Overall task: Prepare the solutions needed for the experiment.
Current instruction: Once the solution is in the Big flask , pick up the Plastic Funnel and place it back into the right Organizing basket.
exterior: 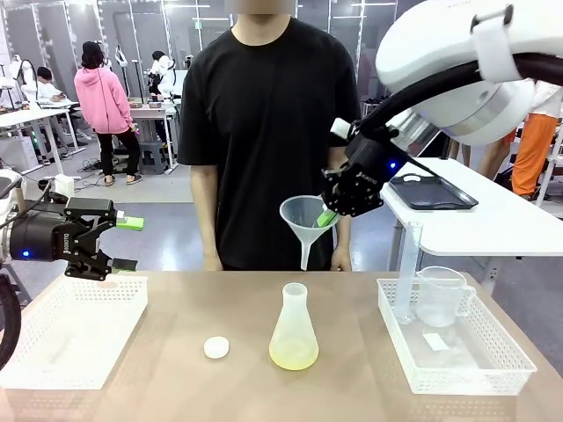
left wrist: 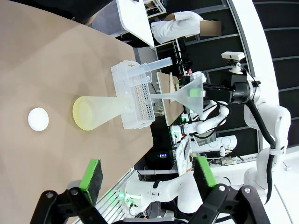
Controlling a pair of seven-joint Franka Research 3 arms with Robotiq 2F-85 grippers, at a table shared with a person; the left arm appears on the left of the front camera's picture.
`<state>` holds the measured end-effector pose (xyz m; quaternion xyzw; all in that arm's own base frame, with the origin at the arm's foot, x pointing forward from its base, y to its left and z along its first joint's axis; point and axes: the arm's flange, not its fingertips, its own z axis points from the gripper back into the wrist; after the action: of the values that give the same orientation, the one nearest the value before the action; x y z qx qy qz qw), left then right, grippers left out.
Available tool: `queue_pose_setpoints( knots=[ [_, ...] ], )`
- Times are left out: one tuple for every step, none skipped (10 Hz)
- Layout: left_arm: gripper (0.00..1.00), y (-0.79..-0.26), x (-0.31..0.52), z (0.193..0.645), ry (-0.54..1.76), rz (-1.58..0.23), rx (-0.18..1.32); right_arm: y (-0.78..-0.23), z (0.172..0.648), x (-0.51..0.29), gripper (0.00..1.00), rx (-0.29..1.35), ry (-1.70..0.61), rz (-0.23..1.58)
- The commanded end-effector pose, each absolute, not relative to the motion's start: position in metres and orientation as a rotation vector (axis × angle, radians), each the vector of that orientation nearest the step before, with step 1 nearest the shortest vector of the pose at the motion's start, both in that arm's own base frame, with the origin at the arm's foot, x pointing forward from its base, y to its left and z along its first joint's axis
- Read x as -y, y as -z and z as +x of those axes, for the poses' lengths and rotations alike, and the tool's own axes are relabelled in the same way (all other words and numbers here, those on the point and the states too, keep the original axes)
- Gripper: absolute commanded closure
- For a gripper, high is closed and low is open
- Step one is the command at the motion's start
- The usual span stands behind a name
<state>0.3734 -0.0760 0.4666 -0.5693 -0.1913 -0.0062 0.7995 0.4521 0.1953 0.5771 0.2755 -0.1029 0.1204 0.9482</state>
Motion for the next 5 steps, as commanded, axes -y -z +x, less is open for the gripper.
queue_pose_setpoints(
  knots=[
    [0.00, -0.469, 0.079, 0.373, 0.002, -1.252, 0.411, -0.574, 0.441, -0.184, 1.00, 0.256, -0.252, 0.611],
    [0.00, -0.469, 0.079, 0.373, 0.002, -1.252, 0.411, -0.576, 0.440, -0.181, 1.00, 0.255, -0.251, 0.612],
    [0.00, -0.469, 0.079, 0.373, 0.002, -1.252, 0.411, -0.575, 0.440, -0.178, 1.00, 0.235, -0.247, 0.596],
    [0.00, -0.469, 0.079, 0.373, 0.002, -1.252, 0.411, -0.575, 0.439, -0.166, 1.00, 0.234, -0.223, 0.575],
    [0.00, -0.469, 0.079, 0.373, 0.002, -1.252, 0.411, -0.574, 0.436, -0.145, 1.00, 0.218, -0.146, 0.559]
  ],
)
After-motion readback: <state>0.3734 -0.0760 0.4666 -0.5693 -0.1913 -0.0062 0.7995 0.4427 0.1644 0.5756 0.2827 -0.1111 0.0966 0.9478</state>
